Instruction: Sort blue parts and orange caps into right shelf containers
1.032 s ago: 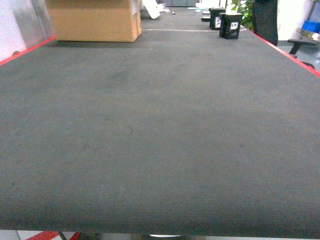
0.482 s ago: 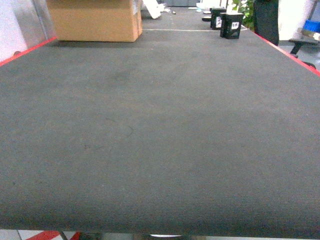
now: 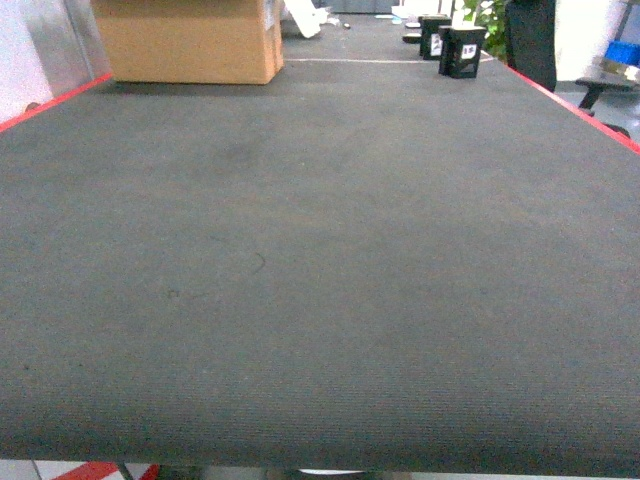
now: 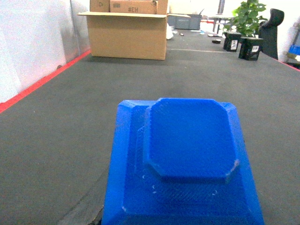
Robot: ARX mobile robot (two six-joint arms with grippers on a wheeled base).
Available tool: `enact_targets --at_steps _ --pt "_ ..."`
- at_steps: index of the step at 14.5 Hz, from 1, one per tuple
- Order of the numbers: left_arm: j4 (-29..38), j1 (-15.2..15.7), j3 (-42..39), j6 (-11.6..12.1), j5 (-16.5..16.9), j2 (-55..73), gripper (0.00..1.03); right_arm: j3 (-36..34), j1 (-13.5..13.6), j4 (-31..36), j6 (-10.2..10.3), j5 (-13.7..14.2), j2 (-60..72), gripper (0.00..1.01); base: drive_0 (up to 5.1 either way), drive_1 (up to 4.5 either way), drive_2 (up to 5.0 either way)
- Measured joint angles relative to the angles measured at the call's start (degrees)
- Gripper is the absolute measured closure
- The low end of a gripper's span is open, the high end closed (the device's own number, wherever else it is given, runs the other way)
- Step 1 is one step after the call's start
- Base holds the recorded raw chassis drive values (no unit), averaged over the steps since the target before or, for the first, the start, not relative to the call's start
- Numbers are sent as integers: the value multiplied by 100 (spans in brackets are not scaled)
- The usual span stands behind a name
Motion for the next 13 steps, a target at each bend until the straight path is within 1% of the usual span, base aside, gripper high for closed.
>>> enact_targets --at_steps 2,3,4,5,6,7,13 --pt "-227 0 0 0 -2 -203 60 0 0 -179 0 0 -173 57 0 0 0" --pt "-334 0 0 0 2 -310 60 2 0 -813 0 0 -564 57 0 0 0" --pt "-437 0 0 0 -9 -409 60 2 0 -1178 0 -2 -1115 57 0 0 0" --pt "-535 0 0 0 2 -501 60 13 0 -1143 0 2 -1141 57 0 0 0" --pt "-1357 0 4 2 4 -1043 60 4 0 -1215 0 2 -1134 57 0 0 0" --pt "-1495 0 4 -2 -2 -1451 60 4 0 -1156 0 2 -1141 57 0 0 0" --pt "-1526 0 4 0 -2 -1443 60 4 0 -1189 0 0 -1141 57 0 0 0"
